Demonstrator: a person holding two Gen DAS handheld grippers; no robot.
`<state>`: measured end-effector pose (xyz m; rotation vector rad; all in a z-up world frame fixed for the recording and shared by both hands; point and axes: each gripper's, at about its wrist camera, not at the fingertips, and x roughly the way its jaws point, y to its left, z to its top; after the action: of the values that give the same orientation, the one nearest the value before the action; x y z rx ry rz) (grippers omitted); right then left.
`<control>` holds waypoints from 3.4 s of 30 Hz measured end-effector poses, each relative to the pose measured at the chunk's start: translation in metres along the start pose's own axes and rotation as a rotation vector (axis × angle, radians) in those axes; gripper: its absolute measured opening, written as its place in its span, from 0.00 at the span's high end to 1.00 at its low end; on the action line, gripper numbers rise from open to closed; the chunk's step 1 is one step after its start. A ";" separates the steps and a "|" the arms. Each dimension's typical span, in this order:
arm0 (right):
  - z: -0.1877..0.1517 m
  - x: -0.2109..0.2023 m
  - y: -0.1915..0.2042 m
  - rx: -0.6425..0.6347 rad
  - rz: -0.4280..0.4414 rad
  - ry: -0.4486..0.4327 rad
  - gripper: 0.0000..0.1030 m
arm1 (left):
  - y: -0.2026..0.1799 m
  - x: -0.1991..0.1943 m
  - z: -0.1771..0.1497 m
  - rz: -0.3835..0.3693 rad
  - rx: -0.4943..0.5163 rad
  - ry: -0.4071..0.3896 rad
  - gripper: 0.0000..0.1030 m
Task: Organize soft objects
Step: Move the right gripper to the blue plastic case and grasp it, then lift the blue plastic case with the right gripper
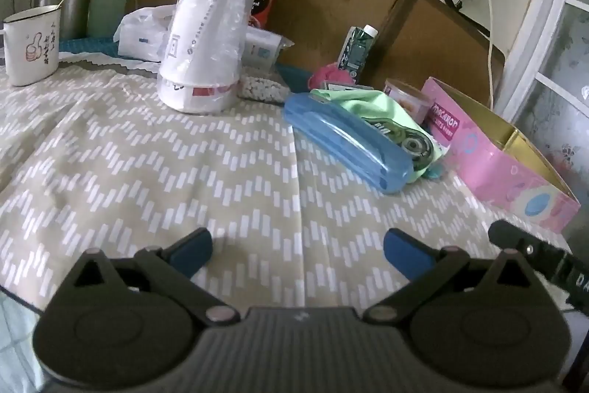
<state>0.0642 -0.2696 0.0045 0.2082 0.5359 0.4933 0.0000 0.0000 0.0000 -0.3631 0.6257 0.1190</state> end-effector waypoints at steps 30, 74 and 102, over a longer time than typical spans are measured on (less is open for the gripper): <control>0.019 0.006 -0.005 -0.042 -0.011 -0.117 0.28 | -0.006 -0.018 0.012 0.052 0.168 -0.134 0.00; 0.000 0.038 0.052 -0.542 0.452 0.259 0.47 | 0.034 -0.008 0.028 0.019 0.024 -0.038 0.00; -0.002 0.025 0.011 -0.409 0.333 0.217 0.30 | 0.014 0.010 0.040 -0.017 0.022 0.010 0.00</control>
<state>0.0772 -0.2478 -0.0050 -0.1531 0.6021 0.9442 0.0275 0.0276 0.0201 -0.3481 0.6335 0.0935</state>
